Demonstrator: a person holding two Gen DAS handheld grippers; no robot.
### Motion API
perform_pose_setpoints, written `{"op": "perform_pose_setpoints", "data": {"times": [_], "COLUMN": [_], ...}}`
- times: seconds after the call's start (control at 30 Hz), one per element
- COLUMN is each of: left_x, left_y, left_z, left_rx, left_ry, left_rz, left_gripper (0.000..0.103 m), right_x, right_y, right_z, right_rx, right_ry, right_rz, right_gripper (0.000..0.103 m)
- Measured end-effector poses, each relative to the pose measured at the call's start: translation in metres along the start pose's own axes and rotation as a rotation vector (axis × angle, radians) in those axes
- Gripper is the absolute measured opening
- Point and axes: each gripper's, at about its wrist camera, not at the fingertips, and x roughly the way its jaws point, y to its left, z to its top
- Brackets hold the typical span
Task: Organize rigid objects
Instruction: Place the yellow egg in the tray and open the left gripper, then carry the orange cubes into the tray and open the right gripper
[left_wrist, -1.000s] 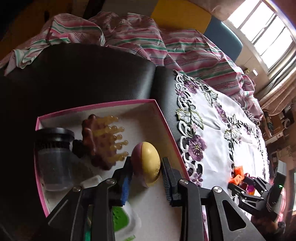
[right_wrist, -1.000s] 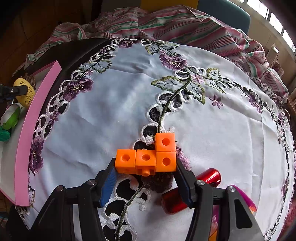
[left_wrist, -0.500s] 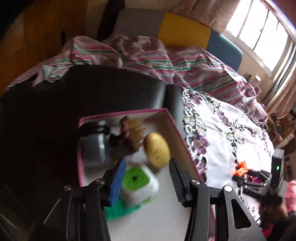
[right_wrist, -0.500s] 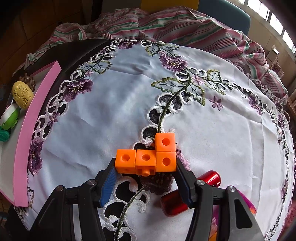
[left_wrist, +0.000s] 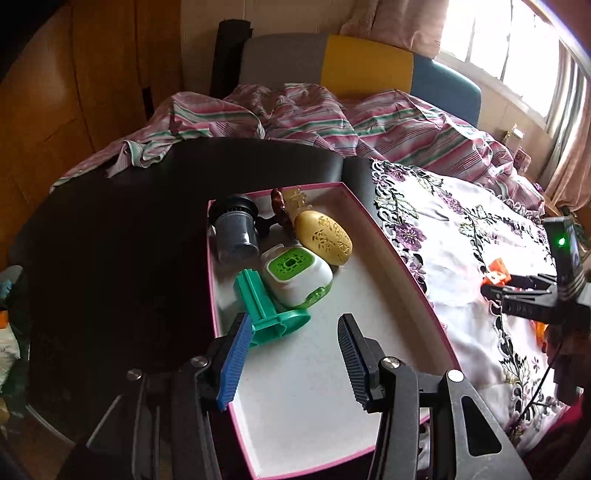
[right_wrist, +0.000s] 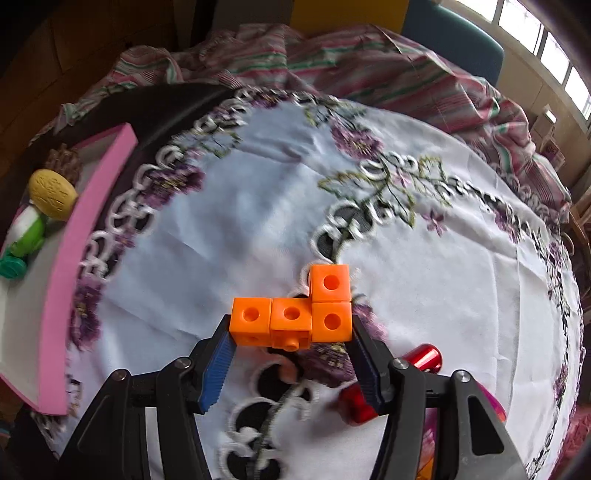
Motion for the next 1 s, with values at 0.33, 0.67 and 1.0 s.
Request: {"op": "perform_pose_setpoints", "data": {"times": [0.33, 0.67, 1.0], "left_x": [-0.02, -0.02, -0.014], "left_y": [0.012, 0.032, 0.055], "left_z": [-0.005, -0.012, -0.023], "left_rx": [-0.004, -0.048, -0.116], "left_ry": [-0.053, -0.047, -0.017], "left_rz": [0.026, 0.038, 0.05], "left_gripper": [0.051, 0.051, 0.051], "right_x": [-0.041, -0.026, 0.019], "right_y": [0.122, 0.186, 0.2], "right_z": [0.022, 0.042, 0.052], "right_rx": [-0.22, -0.334, -0.334], "right_ry": [-0.139, -0.116, -0.032], "right_rz": [0.161, 0.202, 0.165], "right_gripper": [0.06, 0.06, 0.06]}}
